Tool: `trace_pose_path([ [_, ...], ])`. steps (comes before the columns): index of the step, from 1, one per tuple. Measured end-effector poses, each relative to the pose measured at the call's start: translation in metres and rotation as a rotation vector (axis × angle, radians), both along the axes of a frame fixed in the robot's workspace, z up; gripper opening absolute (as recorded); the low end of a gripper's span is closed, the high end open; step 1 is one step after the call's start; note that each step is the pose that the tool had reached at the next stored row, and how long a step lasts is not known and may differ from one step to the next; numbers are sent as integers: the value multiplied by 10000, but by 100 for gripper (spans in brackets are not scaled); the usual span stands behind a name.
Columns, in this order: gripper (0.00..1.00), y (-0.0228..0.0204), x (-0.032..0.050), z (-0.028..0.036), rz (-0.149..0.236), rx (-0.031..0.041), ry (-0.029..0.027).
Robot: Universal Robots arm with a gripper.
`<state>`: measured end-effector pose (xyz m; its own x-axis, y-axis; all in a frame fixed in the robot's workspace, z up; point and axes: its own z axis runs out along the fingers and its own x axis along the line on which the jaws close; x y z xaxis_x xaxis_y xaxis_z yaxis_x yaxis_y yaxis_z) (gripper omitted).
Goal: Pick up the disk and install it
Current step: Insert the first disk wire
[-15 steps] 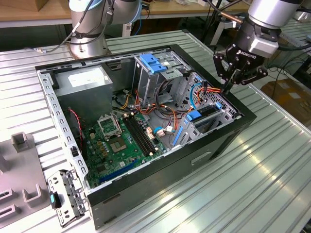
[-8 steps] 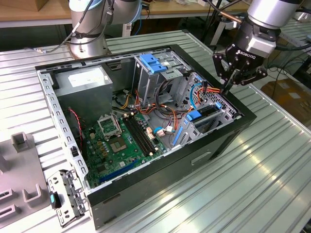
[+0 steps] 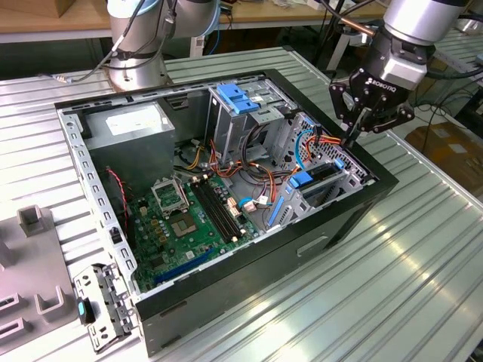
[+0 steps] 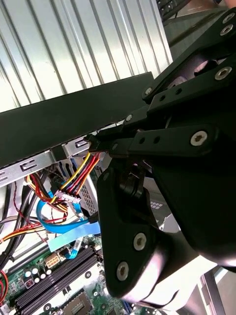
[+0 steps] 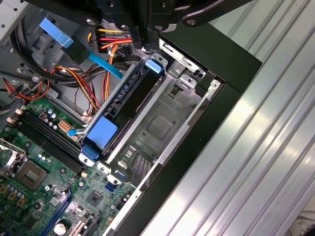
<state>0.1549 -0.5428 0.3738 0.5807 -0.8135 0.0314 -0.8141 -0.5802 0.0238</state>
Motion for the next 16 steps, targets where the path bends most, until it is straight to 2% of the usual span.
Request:
trace_pose_path([
  [16, 16, 0, -40, 0, -184, 0, 0],
])
